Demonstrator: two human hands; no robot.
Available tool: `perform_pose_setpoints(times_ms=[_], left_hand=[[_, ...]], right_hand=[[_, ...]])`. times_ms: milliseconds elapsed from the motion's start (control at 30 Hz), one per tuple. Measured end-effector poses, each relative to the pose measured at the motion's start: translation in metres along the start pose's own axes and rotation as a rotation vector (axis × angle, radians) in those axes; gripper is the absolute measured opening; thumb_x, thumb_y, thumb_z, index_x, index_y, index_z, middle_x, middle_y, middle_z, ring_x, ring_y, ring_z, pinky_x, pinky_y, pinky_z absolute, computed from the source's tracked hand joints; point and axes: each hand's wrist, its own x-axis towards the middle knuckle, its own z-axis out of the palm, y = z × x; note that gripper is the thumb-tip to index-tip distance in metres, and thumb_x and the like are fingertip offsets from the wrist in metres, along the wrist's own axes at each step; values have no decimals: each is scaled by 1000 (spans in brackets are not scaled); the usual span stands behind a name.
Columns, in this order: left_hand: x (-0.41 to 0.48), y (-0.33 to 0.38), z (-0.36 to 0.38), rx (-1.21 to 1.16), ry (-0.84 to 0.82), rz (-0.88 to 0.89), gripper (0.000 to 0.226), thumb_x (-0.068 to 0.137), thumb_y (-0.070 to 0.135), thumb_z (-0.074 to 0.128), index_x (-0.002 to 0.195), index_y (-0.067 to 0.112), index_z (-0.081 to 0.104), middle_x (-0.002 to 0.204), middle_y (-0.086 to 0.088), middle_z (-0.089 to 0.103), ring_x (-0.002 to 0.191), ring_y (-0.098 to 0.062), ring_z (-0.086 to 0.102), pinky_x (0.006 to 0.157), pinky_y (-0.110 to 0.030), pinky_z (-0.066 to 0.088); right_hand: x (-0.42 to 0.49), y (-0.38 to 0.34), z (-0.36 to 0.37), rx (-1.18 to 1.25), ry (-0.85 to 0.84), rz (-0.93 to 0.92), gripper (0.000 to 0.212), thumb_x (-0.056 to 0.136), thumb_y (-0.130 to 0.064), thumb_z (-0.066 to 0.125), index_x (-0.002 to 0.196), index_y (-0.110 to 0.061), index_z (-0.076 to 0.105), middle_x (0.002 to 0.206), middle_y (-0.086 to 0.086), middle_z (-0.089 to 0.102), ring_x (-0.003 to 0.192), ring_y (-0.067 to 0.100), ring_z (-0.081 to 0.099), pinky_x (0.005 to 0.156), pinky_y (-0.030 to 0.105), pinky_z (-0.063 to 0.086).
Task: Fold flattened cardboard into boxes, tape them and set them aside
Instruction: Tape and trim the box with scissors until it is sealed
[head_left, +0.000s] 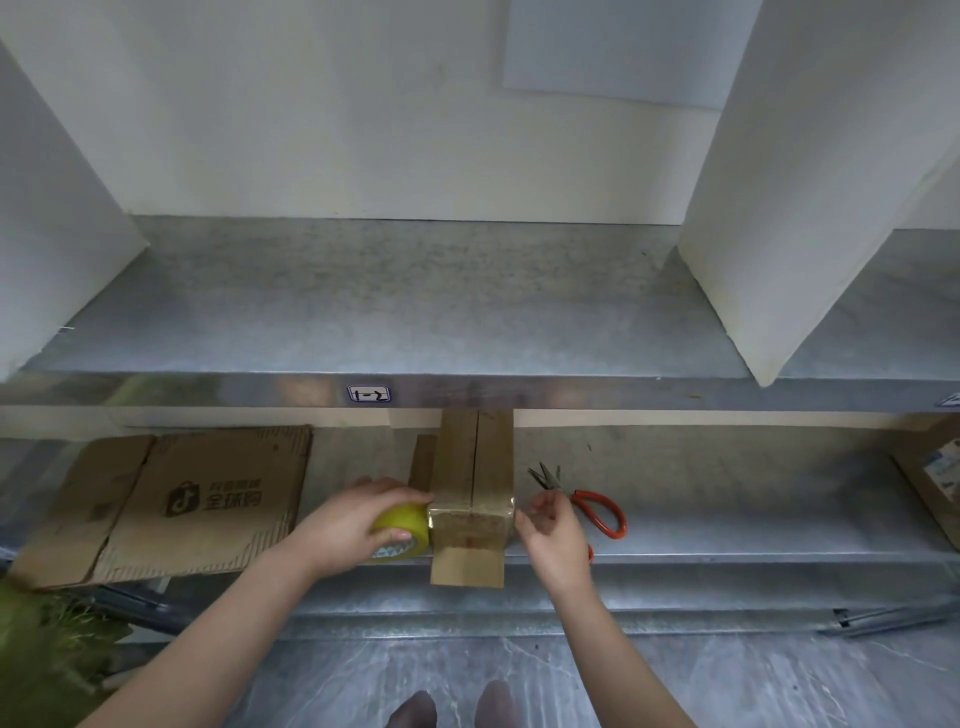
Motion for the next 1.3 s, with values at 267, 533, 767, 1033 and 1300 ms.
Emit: perform_pose_setpoints(times_ms=[267,533,767,1033,1300], left_hand=[[0,-2,7,-33,30,25,48,88,54,56,130,61,34,129,14,50,117,-10,45,96,-29,40],[-3,-1,6,-258,229,-161,64,63,47,84,120,34,57,110,20,60,101,-2,56,80,-9,38],[6,-9,0,96,54,-268,58,69,48,77,120,32,54,117,5,62,109,-18,55,82,-25,42],[1,-24,0,-79,79,-116,57,61,46,83,103,27,50,107,11,54,92,-12,54,75,-26,44],[2,-10,-1,-3,103,-127,49,65,43,80,98,25,49,103,14,52,88,-12,52,71,-26,43]], right_hand=[[-18,-13,6,-112,-25,-244,41,92,-37,62,133,-35,55,118,-10,66,108,6,61,88,14,45],[-6,-14,17,54,-39,-71,45,87,-32,69,128,-44,56,108,-17,60,113,8,55,91,20,42],[2,-12,19,62,-56,-89,41,84,-33,72,109,-61,56,103,-10,70,103,8,63,88,43,55],[3,-15,13,-88,-93,-209,41,89,-34,67,126,-44,53,122,-18,59,119,6,53,95,23,43],[13,19,-18,-625,8,-447,55,95,-57,29,143,-33,41,145,-4,46,136,19,38,110,40,34]])
